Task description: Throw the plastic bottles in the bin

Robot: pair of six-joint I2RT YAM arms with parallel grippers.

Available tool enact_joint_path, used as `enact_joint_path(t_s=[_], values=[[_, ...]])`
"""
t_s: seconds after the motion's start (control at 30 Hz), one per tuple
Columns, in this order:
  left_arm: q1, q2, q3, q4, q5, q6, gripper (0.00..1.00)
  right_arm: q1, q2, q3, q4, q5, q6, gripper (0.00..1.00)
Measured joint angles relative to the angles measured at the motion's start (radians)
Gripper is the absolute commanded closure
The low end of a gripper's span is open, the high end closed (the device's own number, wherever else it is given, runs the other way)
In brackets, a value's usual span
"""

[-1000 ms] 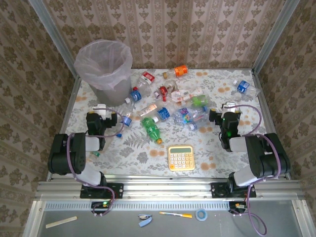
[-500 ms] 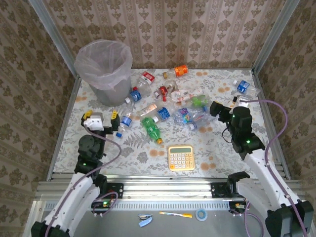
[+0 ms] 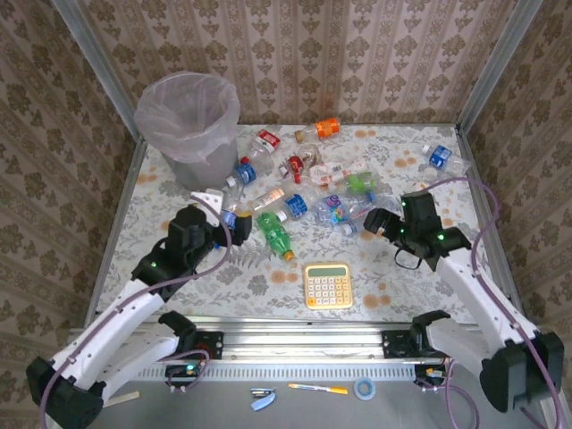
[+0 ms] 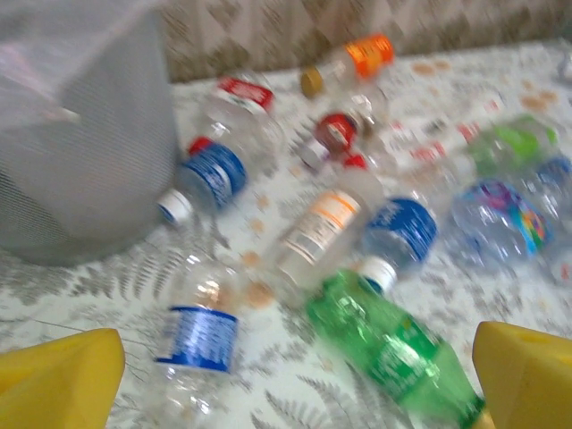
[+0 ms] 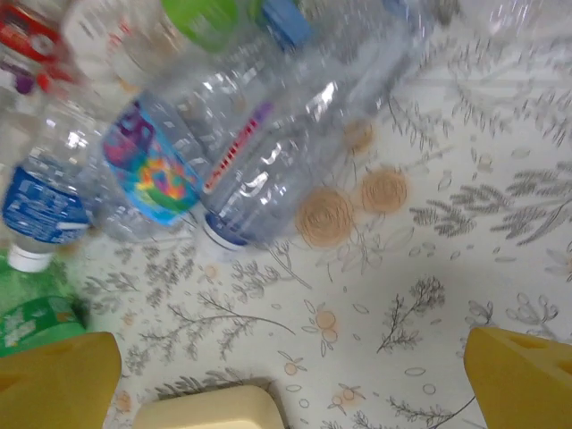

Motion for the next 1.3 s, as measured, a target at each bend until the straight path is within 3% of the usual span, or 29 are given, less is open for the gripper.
enact_joint_path(t_s=[0.27,0.63,1.0,1.3], values=[[-0.095,0.029,0.071,-0.097,0.026,0.018,0.0,-0.026,0.277,0.064,0.039,-0.047,0.029,0.05],[-0.152,-0.092,0.089,-0.208,0.024,0.019,0.0,-0.071,0.553,0.212,0.137,-0.063,0.067,0.09],[-0.152,-0.188,0.089,-0.303,-0.01,0.019,0.0,-0.089,0.684,0.235,0.184,-0.066,0.105,0.16],[-0.152,-0.204,0.094,-0.343,-0.021,0.019,0.0,-0.09,0.665,0.185,0.241,-0.065,0.108,0.31]])
